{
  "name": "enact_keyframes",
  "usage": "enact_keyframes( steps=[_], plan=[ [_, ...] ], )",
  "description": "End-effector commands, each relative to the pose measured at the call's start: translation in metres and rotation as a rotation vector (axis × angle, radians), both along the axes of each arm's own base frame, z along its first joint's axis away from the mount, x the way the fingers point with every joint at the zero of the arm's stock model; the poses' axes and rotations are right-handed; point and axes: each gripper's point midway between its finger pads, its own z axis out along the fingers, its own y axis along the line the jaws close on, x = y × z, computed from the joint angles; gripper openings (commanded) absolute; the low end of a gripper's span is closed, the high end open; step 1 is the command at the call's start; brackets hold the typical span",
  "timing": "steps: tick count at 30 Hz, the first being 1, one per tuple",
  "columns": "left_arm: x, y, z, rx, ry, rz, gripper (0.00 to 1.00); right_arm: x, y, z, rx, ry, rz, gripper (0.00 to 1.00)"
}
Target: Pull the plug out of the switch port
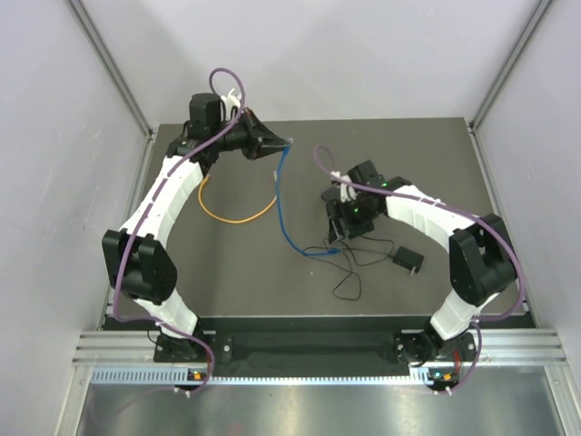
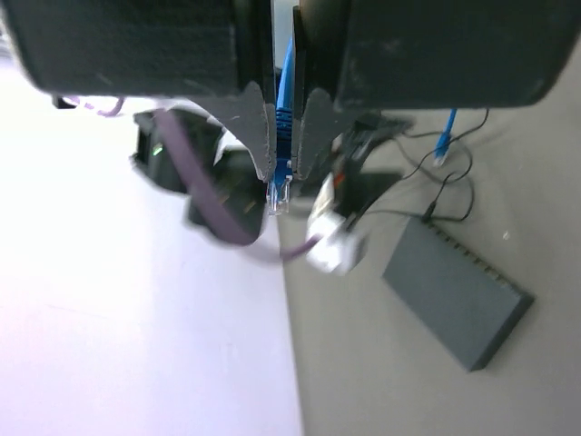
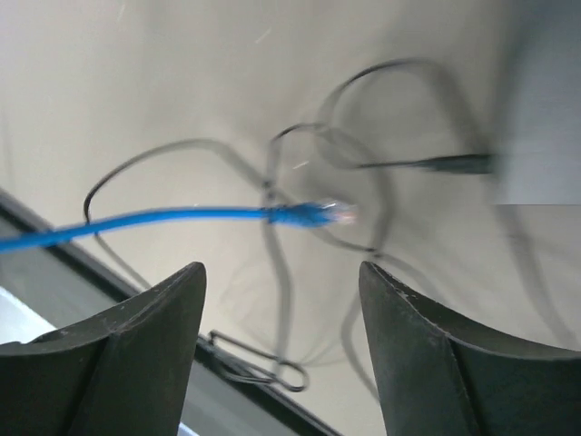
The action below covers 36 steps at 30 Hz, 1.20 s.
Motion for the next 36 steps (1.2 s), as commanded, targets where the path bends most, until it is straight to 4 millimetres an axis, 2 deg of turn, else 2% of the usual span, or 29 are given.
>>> enact_keyframes(
  steps=[1,5,11,14,15,16,17,19,21,26,30,33,36],
  plan=[
    [-0.011,-0.009,0.055,-0.105,-0.164,-0.039,0.00,-0.022,0.013,-0.002,0.012,-0.005,0.091,0.68],
    [-0.016,-0.015,0.053,-0.160,-0.132,-0.082,0.00,-0.027,-0.004,-0.019,-0.077,0.006,0.041,0.64],
    [-0.020,-0.017,0.062,-0.183,-0.154,-0.099,0.00,-0.038,-0.010,-0.029,-0.084,0.040,0.011,0.55],
    [-0.020,-0.017,0.067,-0.190,-0.176,-0.074,0.00,-0.039,-0.011,-0.029,-0.088,0.043,0.004,0.40],
    [-0.017,-0.017,0.074,-0.205,-0.222,-0.064,0.00,-0.039,-0.012,-0.028,-0.091,0.041,-0.001,0.29],
    [-0.016,-0.018,0.072,-0.222,-0.216,-0.067,0.00,-0.040,-0.013,-0.028,-0.097,0.042,-0.006,0.23],
    [-0.015,-0.020,0.065,-0.276,-0.143,-0.066,0.00,-0.038,-0.016,-0.028,-0.108,0.034,-0.017,0.18],
    [-0.018,-0.025,0.073,-0.361,-0.177,-0.120,0.00,-0.036,-0.019,-0.024,-0.115,0.014,-0.039,0.10],
    [-0.018,-0.026,0.058,-0.342,-0.096,-0.104,0.00,-0.028,-0.024,-0.020,-0.141,-0.020,-0.079,0.00],
    [-0.020,-0.024,0.059,-0.285,-0.148,-0.092,0.00,-0.013,-0.053,-0.019,-0.246,-0.054,-0.212,0.00],
    [-0.022,-0.024,0.059,-0.284,-0.149,-0.097,0.00,-0.013,-0.067,-0.022,-0.179,-0.007,-0.305,0.00],
    [-0.024,-0.024,0.059,-0.269,-0.145,-0.107,0.00,-0.011,-0.069,-0.019,-0.063,0.023,-0.332,0.00],
    [-0.027,-0.025,0.052,-0.243,-0.124,-0.130,0.00,-0.008,-0.053,-0.005,0.143,0.036,-0.300,0.00]
  ],
)
